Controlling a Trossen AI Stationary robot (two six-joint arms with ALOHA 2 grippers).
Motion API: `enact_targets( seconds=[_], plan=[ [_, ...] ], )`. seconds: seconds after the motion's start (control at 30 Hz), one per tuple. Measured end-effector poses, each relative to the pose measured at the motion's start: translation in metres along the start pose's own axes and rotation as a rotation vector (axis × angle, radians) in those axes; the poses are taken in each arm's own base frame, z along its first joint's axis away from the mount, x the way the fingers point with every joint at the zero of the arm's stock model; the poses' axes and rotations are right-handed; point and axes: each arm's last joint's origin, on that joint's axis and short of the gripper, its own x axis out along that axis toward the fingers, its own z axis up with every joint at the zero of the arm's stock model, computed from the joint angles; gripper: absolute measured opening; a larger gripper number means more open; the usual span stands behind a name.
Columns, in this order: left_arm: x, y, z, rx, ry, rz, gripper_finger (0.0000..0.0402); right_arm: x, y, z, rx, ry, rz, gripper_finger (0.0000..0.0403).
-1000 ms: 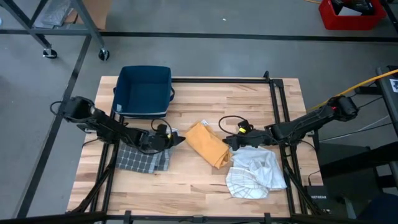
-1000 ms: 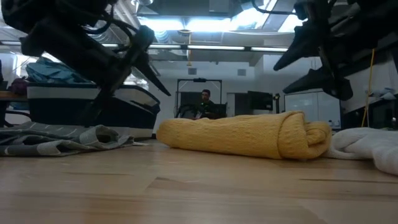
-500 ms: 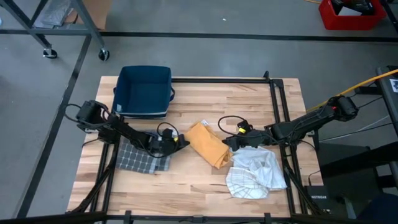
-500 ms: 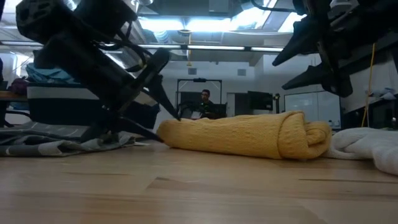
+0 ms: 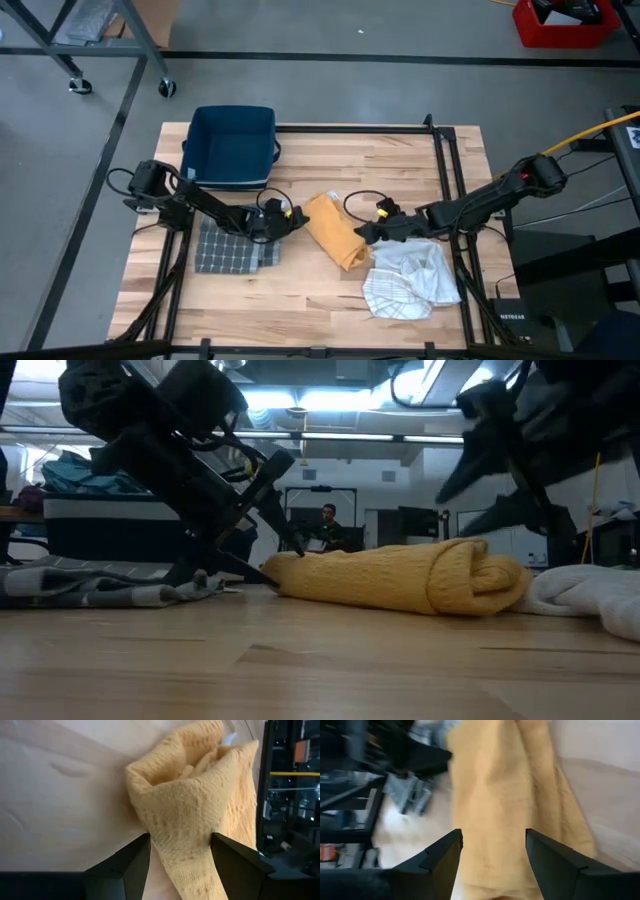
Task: Fold towel
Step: Stack the folded yellow towel on top of the gray towel
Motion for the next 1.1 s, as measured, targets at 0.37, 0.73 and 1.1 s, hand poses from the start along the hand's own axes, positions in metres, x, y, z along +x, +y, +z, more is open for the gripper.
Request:
enact_targets(
  seconds=[0.37,0.73,1.1],
  plan=[
    [0.009,-0.002,0.015,0.050,0.000,0.024,0.0200,0.032,-0.008,-0.015,0.022,0.052,-0.016,0.0225],
    [0.016,0.000,0.014,0.078,0.088,0.003,0.0200,0.061,0.013,-0.024,0.022,0.141,-0.018,0.0225],
    [0.015,-0.002,0.007,0.222,0.248,-0.025,0.0200,0.079,0.033,-0.029,-0.016,0.209,0.016,0.0225]
  ],
)
